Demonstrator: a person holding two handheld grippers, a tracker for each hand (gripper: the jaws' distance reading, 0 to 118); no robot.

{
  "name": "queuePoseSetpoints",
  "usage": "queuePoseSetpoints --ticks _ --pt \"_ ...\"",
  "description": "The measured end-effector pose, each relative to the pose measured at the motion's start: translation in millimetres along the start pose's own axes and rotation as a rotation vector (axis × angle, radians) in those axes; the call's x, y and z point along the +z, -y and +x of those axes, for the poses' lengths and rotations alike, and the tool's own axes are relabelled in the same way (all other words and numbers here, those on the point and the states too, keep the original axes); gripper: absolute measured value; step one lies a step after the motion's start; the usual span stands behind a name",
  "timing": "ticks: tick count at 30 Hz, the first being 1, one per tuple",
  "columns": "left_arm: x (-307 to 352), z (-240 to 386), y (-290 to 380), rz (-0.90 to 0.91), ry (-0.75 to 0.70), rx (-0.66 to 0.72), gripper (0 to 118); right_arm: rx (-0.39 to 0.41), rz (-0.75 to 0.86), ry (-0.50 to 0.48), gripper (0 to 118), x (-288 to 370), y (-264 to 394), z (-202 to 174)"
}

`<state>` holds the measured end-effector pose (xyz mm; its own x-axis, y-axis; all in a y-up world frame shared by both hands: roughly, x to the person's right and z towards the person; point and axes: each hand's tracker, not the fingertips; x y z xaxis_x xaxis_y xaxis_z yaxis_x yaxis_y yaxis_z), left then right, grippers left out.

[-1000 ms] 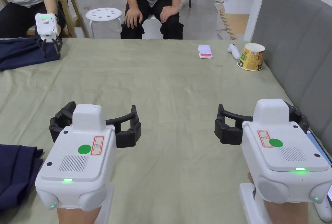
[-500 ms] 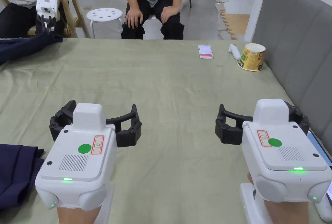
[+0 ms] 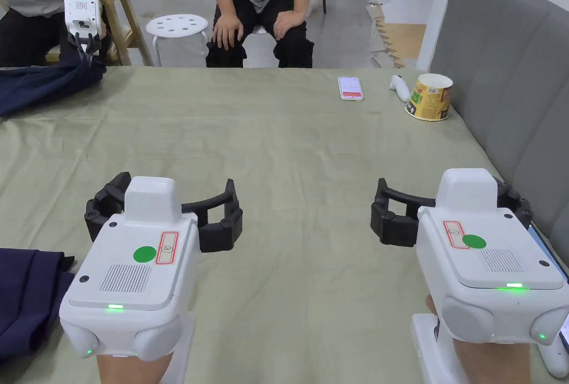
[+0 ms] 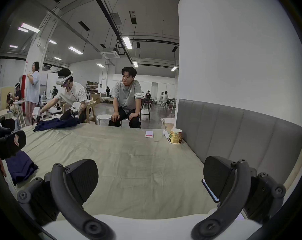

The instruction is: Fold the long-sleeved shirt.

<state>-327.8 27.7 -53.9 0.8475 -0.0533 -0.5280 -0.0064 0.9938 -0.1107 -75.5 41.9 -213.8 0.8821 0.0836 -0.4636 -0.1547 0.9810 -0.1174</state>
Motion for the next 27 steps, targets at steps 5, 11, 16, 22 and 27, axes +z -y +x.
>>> queuePoseSetpoints --ticks 5,11,16,22,27 --pt "1.0 1.6 0.9 -0.002 0.002 -0.015 111 -0.004 -0.008 -0.012 118 -0.2 1.3 0.5" --pt "2.0 2.9 -0.5 0.005 0.01 0.003 111 -0.004 -0.01 -0.019 118 -0.1 1.9 -1.2" --pt "1.3 2.5 0.0 0.004 0.006 0.002 111 0.006 -0.006 -0.022 118 0.4 1.6 -2.4" --pt "1.7 0.5 -0.4 0.013 -0.005 0.017 111 0.005 -0.002 -0.032 118 0.7 1.7 -2.4" --pt "1.8 -0.5 -0.5 0.013 -0.005 0.021 111 0.004 0.005 -0.028 118 0.8 1.6 -3.2"
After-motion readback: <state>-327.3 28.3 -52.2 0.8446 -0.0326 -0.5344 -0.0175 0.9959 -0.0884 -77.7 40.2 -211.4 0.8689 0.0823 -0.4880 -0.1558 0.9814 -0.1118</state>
